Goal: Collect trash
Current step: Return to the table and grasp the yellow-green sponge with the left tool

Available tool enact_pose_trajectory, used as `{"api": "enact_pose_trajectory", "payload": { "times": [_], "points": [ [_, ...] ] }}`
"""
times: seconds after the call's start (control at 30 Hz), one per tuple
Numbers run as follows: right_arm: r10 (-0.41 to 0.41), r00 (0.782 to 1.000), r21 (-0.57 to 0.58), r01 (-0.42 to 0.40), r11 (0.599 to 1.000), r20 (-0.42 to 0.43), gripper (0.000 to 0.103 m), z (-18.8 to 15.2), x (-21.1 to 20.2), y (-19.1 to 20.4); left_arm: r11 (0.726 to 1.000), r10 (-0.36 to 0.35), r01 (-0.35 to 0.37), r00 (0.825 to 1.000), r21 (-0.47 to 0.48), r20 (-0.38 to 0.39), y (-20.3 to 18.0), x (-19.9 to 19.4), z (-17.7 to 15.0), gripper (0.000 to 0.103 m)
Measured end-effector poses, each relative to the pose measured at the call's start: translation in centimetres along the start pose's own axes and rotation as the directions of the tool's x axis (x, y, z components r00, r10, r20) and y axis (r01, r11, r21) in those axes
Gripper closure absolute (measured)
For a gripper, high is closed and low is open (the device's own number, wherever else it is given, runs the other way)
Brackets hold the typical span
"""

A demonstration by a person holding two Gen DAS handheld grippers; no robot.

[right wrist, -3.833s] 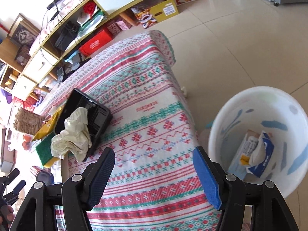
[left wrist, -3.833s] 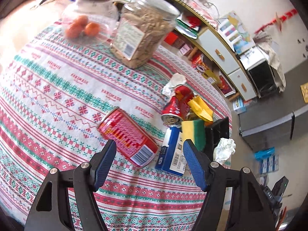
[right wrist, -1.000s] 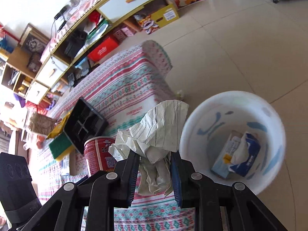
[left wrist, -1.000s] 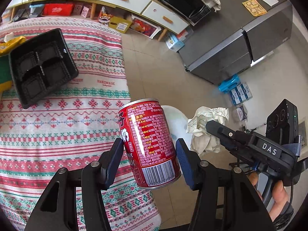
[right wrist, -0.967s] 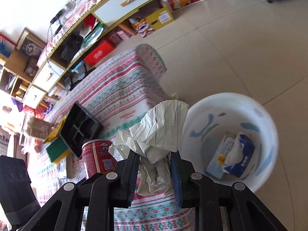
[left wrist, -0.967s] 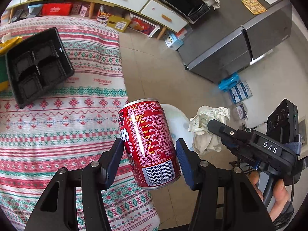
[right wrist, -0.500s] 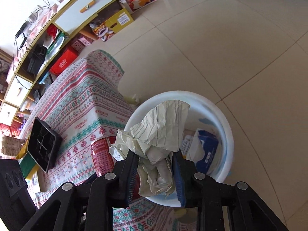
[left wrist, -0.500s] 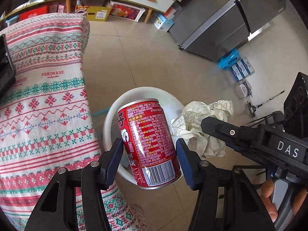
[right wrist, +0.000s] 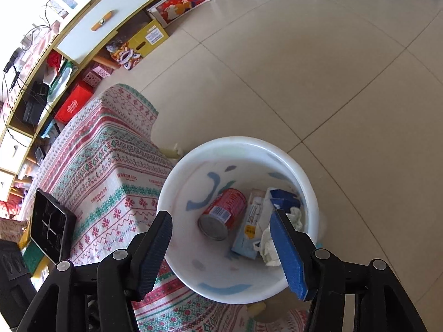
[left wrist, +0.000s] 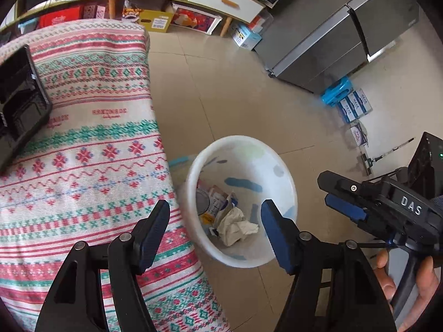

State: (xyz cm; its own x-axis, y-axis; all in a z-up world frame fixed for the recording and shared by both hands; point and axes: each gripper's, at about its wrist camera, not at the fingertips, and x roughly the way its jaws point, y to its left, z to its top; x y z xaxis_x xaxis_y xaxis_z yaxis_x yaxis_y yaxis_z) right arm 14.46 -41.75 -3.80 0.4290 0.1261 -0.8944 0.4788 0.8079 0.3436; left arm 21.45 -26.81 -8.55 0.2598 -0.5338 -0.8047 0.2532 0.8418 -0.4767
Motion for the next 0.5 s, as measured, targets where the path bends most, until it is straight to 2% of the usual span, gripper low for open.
{"api": "enact_pose_trajectory", "payload": {
  "times": [0.33, 0.5],
  "points": [
    [-0.021, 1.0, -0.063, 0.02, 0.998, -0.012, 0.033, -0.3, 1.1, 2.9, 0.988, 0.134, -0.131, 0.991, -0.086, 0.028, 7.3, -7.1, -2.0, 0.032],
    [-0.024, 1.0, -0.12, 0.023, 0.992, -0.006, 0.031, -0.8, 1.3, 4.9, 0.973, 0.19, -0.184, 0.981, -0.141, 0.028, 12.9, -11.1, -2.8, 0.032]
  ]
}}
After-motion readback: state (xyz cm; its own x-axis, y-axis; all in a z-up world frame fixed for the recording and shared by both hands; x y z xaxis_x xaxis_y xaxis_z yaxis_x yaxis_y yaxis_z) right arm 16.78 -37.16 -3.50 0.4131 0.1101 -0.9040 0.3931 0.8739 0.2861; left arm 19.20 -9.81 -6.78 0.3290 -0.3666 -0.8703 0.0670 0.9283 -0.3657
